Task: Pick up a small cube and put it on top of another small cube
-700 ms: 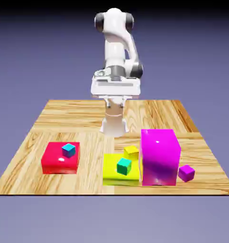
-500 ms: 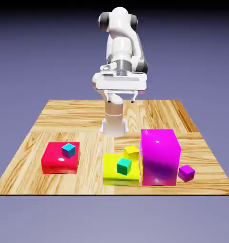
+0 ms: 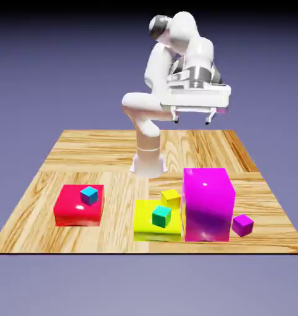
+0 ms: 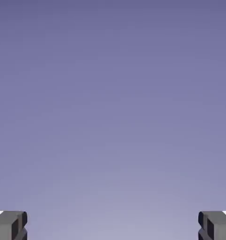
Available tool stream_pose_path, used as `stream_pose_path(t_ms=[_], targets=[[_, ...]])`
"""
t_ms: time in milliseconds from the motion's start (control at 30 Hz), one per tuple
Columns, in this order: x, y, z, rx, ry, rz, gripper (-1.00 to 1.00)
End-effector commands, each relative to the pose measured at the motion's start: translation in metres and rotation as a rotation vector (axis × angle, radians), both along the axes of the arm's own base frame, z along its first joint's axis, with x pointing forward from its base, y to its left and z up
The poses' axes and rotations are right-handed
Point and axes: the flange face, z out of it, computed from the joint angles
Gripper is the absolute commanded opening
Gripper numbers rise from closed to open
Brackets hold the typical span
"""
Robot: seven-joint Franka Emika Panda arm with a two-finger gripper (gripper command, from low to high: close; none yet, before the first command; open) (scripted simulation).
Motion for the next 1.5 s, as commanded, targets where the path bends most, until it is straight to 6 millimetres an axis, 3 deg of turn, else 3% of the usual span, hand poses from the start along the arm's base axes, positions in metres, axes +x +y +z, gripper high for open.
stream_pose_path(t_ms=[0, 200, 400, 600, 867, 1300, 1333, 1433, 1467], targets=[[0.001, 0.009, -0.002, 0.003, 0.000, -0.015, 0.00], [0.009, 0.060, -0.025, 0.022, 0.009, -0.109, 0.00], [0.015, 0.108, -0.064, 0.040, 0.028, -0.208, 0.00], [0.019, 0.151, -0.116, 0.058, 0.058, -0.314, 0.00], [0.015, 0.198, -0.200, 0.081, 0.110, -0.470, 0.00], [-0.021, 0.253, -0.344, 0.112, 0.221, -0.758, 0.00], [-0.021, 0.253, -0.344, 0.112, 0.221, -0.758, 0.00], [-0.007, 0.228, -0.405, 0.112, 0.221, -0.758, 0.00], [-0.007, 0.228, -0.405, 0.112, 0.221, -0.758, -1.00]])
